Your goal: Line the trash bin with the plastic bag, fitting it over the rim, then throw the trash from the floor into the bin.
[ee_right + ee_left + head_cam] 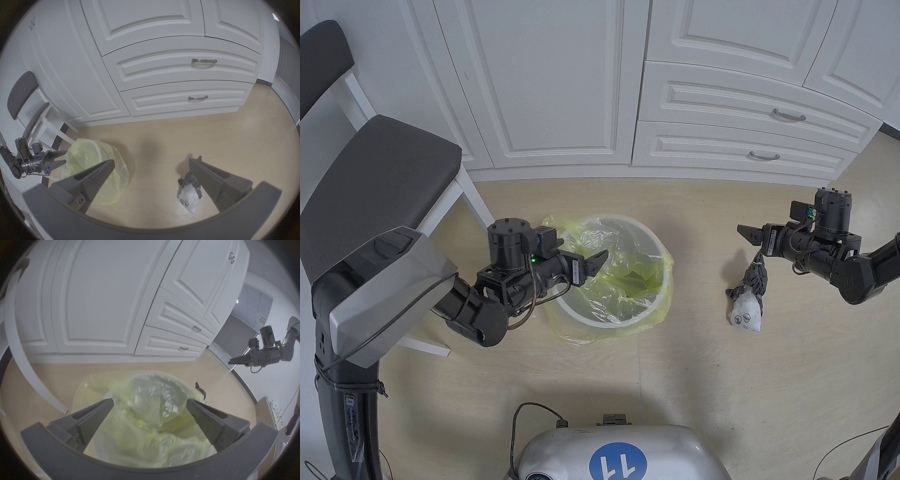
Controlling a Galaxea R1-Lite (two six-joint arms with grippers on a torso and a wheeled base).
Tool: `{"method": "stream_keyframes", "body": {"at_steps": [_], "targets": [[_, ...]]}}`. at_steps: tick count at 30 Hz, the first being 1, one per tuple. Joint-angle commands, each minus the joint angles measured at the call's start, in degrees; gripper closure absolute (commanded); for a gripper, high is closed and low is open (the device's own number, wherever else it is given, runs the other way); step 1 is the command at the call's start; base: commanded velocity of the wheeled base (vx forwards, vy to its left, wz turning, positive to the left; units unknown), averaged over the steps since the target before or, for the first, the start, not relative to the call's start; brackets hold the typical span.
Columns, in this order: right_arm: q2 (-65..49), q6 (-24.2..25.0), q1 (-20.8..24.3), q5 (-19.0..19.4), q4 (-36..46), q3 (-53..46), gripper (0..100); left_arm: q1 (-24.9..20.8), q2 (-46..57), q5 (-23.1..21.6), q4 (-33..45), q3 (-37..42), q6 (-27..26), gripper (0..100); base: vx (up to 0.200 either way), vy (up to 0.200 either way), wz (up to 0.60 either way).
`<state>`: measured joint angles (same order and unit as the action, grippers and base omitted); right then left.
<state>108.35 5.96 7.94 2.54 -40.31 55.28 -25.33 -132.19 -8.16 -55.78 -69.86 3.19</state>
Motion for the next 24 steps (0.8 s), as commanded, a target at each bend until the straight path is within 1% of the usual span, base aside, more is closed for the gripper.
{"method": "stream_keyframes", "body": {"at_steps": [1,2,3,5,6,10,12,16,18,20,22,23,24], "targets": [[-1.7,0.0,-0.1,0.1,-0.1,-0.5,0,-3.4,-2.3,2.4,1.9,-7.7,-0.4,0,0.000,0.000,0.00],[-1.7,0.0,-0.1,0.1,-0.1,-0.6,0,-3.5,-2.4,2.6,1.9,-7.7,-0.4,0,0.000,0.000,0.00],[-2.0,0.0,0.0,0.1,0.0,-0.7,0,-4.0,-3.5,4.4,2.4,-9.3,-1.1,0,0.000,0.000,0.00],[-2.0,0.0,-0.1,0.1,0.0,-0.7,0,-4.1,-3.8,4.9,3.0,-9.6,-1.7,0,0.000,0.000,0.00],[-2.1,0.0,-0.1,0.1,0.0,-0.8,0,-4.6,-3.8,5.9,5.0,-9.7,-2.8,100,0.000,0.000,0.00],[-2.2,-0.5,-0.2,0.2,0.1,-1.2,0,-7.0,-2.5,12.0,11.4,-11.1,-2.7,100,0.000,0.000,0.00],[-2.2,-1.6,-0.2,0.2,0.1,-1.7,0,-7.9,-2.2,14.0,14.6,-12.8,-2.6,100,0.000,0.000,0.00],[-2.3,-2.1,-0.2,0.2,0.1,-2.0,0,-8.5,-1.8,15.0,19.6,-16.4,-2.2,100,0.000,0.000,0.00],[-2.2,-2.1,-0.2,0.2,0.1,-2.0,0,-8.9,-1.8,15.1,21.9,-18.8,-0.4,100,0.000,0.000,0.00],[-2.2,-2.2,-0.2,0.2,0.1,-2.1,0,-9.5,-1.5,15.5,24.3,-19.4,0.5,100,0.000,0.000,0.00],[-2.2,-2.3,-0.2,0.2,0.1,-2.3,0,-9.7,-0.3,16.5,28.4,-19.4,0.5,100,0.000,0.000,0.00],[-2.2,-2.3,-0.2,0.2,0.1,-2.3,0,-9.7,-0.3,16.5,28.4,-19.4,0.5,100,0.000,0.000,0.00],[-2.1,-3.1,-0.2,0.2,0.2,-2.5,0,-10.0,0.4,17.6,33.6,-20.0,0.6,100,0.000,0.000,0.00]]}}
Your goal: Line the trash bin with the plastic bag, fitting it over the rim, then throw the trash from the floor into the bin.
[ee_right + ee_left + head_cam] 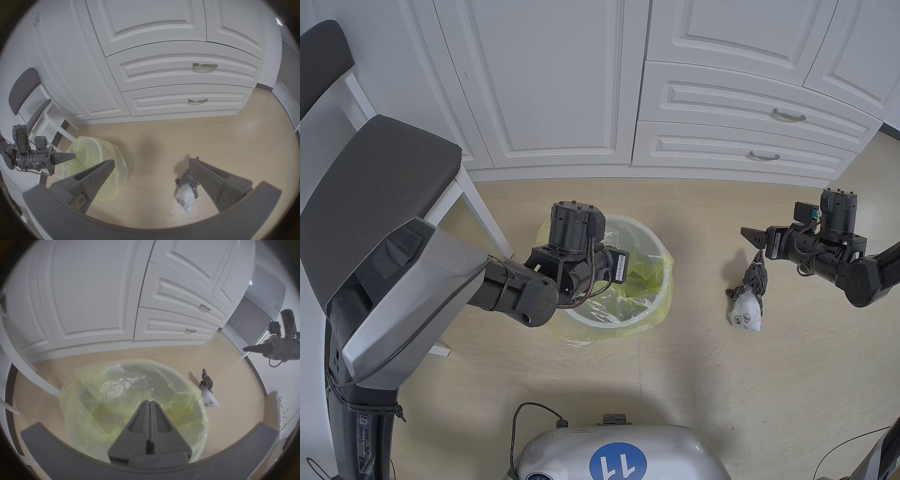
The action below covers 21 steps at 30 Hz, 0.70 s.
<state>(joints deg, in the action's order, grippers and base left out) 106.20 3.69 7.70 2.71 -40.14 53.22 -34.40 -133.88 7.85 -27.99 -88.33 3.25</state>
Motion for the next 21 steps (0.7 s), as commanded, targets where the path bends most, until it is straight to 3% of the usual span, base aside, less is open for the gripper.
{"method": "stream_keyframes", "body": {"at_steps": [1,7,12,17,21], "targets": [[0.1,-1.5,0.0,0.0,0.1,-0.9,0,-0.8,2.1,2.3,9.4,-2.7,0.6,100,0.000,0.000,0.00],[0.0,-4.8,0.0,0.9,-0.1,-3.2,0,0.8,-2.2,3.2,26.1,-14.4,3.6,100,0.000,0.000,0.00],[0.1,-5.0,-0.2,0.9,0.0,-3.4,0,2.1,-8.8,4.7,32.2,-25.1,4.0,100,0.000,0.000,0.00],[0.0,-6.5,-1.7,1.0,0.0,-3.7,0,2.9,-11.1,4.8,39.3,-26.3,2.4,100,0.000,0.000,0.00],[0.1,-6.6,-2.2,1.0,0.0,-3.5,0,2.7,-10.9,4.8,39.9,-26.3,2.6,100,0.000,0.000,0.00]]}}
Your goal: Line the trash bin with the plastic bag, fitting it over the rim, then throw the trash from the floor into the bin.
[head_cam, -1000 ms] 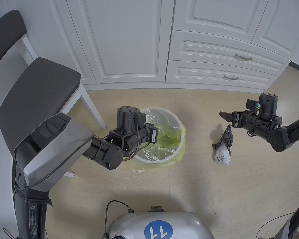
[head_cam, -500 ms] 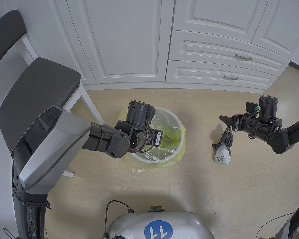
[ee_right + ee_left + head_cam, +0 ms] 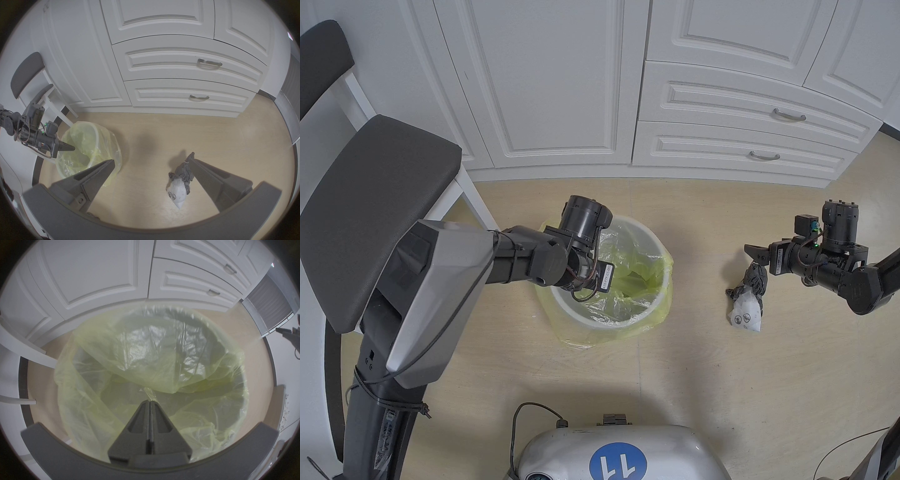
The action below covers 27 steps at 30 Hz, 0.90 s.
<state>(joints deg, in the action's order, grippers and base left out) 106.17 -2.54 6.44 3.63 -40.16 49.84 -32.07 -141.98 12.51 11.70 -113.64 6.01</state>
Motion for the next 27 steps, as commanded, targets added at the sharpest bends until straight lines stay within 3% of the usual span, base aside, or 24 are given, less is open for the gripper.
{"method": "stream_keyframes", "body": {"at_steps": [1,5,12,23,27], "targets": [[0.4,-0.3,-0.9,0.1,0.0,0.0,0,0.3,-2.8,0.1,0.0,-1.0,-0.1,100,0.000,0.000,0.00],[0.7,-0.4,-0.9,0.1,-0.1,0.1,0,0.3,-4.1,0.1,-2.3,-1.0,-0.6,100,0.000,0.000,0.00],[0.7,-0.3,-0.9,0.1,-0.2,0.2,0,2.0,-7.9,-0.1,-17.4,-1.0,-0.8,100,0.000,0.000,0.00],[1.5,-0.3,-0.3,0.1,-1.1,0.4,0,2.5,-4.9,-0.9,-27.8,-1.0,-0.9,100,0.000,0.000,0.00],[1.8,-0.2,-0.3,0.1,-2.5,0.4,0,3.0,-4.0,-4.9,-30.7,-1.0,-0.8,100,0.000,0.000,0.00]]}}
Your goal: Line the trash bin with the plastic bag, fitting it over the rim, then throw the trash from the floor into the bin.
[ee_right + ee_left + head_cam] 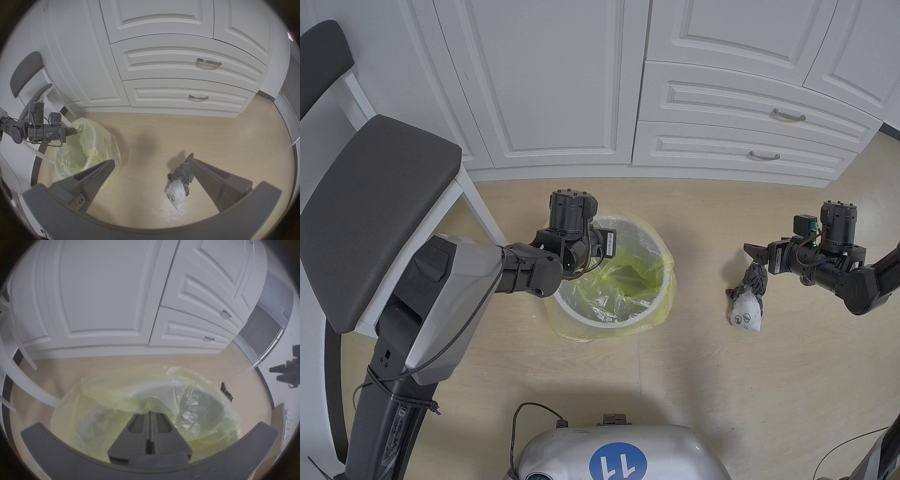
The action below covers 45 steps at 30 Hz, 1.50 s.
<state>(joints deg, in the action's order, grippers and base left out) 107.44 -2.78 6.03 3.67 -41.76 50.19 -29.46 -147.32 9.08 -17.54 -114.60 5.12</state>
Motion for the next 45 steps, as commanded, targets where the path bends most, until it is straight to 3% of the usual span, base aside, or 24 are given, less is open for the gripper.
{"method": "stream_keyframes", "body": {"at_steps": [1,7,11,16,28,39,45], "targets": [[0.5,0.1,0.1,0.0,-0.9,0.0,0,0.4,1.3,-1.4,-1.4,0.0,0.1,100,0.000,0.000,0.00],[0.2,0.4,0.1,0.1,-1.3,0.1,0,-0.2,-0.2,-1.0,-7.5,0.0,0.7,100,0.000,0.000,0.00],[-0.5,0.4,0.0,0.1,-1.3,-0.1,0,-1.6,0.5,0.4,-6.4,0.0,0.8,100,0.000,0.000,0.00],[-0.8,0.4,-0.5,0.1,-1.2,-0.2,0,-3.6,3.9,3.5,0.4,1.0,1.6,100,0.000,0.000,0.00],[-3.1,0.0,-2.3,4.1,-0.5,-1.2,0,-5.8,12.1,5.6,3.9,17.2,2.8,100,0.000,0.000,0.00],[-5.5,-0.1,-4.0,6.9,-0.5,-2.6,0,-6.0,6.7,5.6,12.4,13.1,2.7,100,0.000,0.000,0.00],[-6.0,-0.2,-4.7,7.1,-0.3,-2.6,0,-6.2,6.5,5.5,21.1,10.5,2.5,100,0.000,0.000,0.00]]}}
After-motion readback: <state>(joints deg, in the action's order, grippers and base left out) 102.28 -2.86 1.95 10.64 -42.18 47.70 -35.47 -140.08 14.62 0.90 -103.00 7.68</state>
